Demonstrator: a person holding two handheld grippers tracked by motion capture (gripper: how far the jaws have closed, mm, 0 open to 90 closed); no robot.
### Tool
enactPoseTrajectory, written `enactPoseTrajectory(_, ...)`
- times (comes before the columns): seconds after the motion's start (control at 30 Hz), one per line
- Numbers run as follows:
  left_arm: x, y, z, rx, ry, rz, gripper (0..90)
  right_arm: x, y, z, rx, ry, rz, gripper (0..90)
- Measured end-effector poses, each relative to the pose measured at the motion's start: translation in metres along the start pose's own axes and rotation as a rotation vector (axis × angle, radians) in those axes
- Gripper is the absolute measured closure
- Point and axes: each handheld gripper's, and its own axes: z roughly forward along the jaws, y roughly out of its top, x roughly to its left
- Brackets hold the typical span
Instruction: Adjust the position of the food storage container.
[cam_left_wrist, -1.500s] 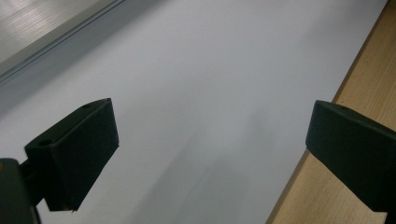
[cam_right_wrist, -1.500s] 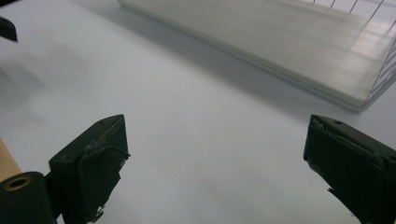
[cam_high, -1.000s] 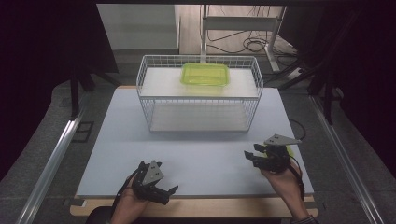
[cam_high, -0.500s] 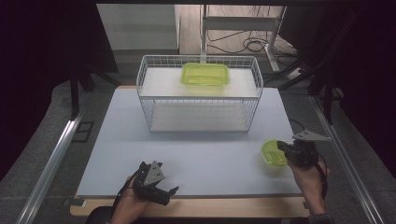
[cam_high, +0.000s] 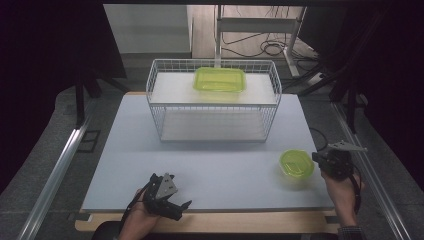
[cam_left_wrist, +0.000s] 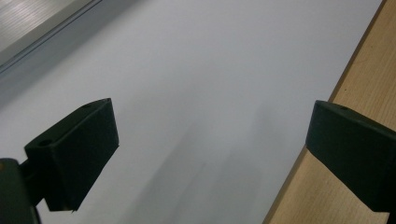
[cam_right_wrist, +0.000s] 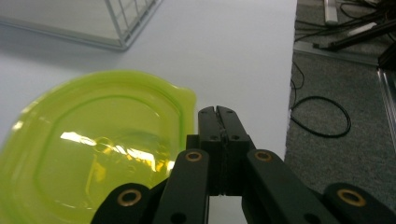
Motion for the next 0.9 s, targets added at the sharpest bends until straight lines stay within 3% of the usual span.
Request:
enactPoseTrajectory(0.43, 0.0, 0.0, 0.0, 0.005, 0.001, 0.003, 2.4, 0.003, -0.003, 0.007, 0.043, 0.025, 0.026, 88.7)
enactPoseTrajectory(0.9, 0.0, 0.0, 0.0, 0.006, 0.001, 0.004, 2.5, 0.036, -0.001, 0.011, 0.086, 0.128, 0.003, 88.7)
